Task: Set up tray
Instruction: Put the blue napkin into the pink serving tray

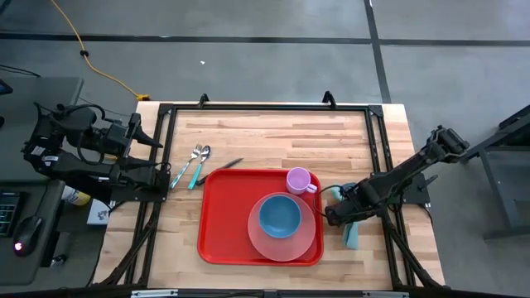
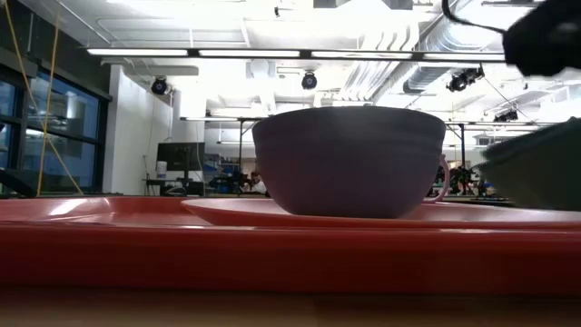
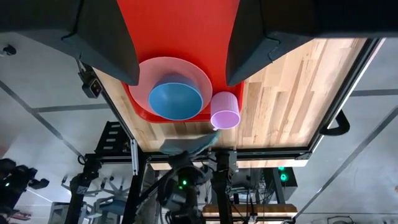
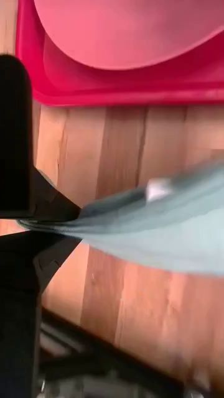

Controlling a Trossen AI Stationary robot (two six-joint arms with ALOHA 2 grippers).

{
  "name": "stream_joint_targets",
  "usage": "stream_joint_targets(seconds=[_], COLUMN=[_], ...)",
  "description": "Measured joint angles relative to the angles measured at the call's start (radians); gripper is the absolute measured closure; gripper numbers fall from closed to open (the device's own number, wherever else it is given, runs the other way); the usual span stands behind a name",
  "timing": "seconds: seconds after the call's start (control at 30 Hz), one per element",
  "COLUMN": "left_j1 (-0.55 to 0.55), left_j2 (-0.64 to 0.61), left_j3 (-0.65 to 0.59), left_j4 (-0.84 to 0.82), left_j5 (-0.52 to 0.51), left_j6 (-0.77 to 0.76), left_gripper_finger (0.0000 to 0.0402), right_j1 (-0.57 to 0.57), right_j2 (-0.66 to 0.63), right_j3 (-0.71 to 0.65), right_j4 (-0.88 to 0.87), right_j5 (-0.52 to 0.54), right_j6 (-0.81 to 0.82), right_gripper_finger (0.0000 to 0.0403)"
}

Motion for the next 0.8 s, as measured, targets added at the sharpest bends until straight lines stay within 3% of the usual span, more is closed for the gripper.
stream_joint_targets(seconds=[0.37, 0.8], left_j1=[0.0, 0.0], left_j2=[0.0, 0.0], left_j3=[0.0, 0.0], left_j4=[0.0, 0.0], left_j5=[0.0, -0.014], left_j6=[0.0, 0.001], left_gripper_finger=[0.0128, 0.0128], right_j1=[-0.002, -0.024], right_j2=[0.0, 0.001], right_j3=[0.307, 0.555], right_j4=[-0.292, -0.257], right_j5=[0.149, 0.443], right_j6=[-0.066, -0.276], right_gripper_finger=[0.0402, 0.0402])
